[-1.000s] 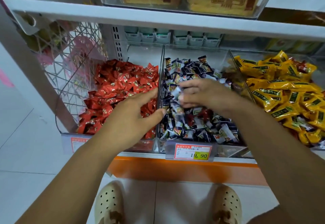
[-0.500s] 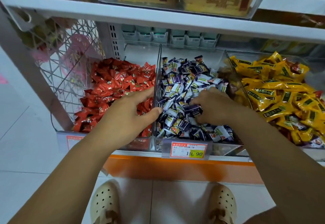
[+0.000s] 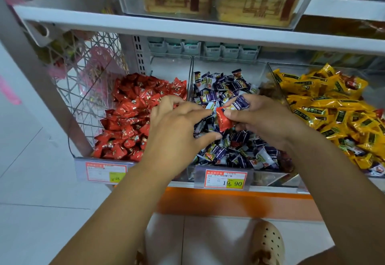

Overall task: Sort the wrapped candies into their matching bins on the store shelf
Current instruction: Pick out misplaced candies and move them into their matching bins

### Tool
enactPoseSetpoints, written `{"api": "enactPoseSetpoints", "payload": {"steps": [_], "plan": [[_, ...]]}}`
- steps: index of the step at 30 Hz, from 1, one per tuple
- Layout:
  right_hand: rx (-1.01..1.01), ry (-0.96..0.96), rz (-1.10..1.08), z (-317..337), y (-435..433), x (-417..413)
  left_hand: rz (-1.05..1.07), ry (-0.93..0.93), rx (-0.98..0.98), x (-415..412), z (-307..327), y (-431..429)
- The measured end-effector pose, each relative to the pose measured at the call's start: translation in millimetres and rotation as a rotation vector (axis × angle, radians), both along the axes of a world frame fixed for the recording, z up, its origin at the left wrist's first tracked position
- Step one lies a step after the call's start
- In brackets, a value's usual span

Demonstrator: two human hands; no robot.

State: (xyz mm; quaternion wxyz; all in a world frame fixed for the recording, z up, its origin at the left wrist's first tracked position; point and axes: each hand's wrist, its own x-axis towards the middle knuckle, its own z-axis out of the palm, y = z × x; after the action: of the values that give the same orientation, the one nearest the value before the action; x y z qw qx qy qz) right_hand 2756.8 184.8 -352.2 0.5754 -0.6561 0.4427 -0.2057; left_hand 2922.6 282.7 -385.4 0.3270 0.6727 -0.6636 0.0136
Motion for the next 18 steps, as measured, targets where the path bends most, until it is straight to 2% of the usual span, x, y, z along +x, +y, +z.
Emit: {"api": "enactPoseSetpoints", "payload": {"steps": [3,7,8,12,15,16,18], "plan": [[0.154,-0.173,0.041,-3,2,4,0.038,0.021,-0.057,-4,2,-5],[0.213,-0.240,0.014,1,3,5,0.074,0.158,-0.077,-2,1,-9],[0.155,-0.175,-0.007,1,0,2,0.079,0.200,-0.068,0,1,-9],[-0.357,0.365,-0.090,-2,-14,-9,0.080,0.240,-0.049,5,2,-7],[-0.607,0.511,-0.090,-1,-15,-9,0.074,0.259,-0.044,7,5,-4],[-0.682,0.563,-0.030,1,-13,-9,0.076,0.273,-0.042,7,7,-4],[-0.685,0.724,0.191,1,-8,-9,0.085,0.294,-0.036,7,11,-2]]}}
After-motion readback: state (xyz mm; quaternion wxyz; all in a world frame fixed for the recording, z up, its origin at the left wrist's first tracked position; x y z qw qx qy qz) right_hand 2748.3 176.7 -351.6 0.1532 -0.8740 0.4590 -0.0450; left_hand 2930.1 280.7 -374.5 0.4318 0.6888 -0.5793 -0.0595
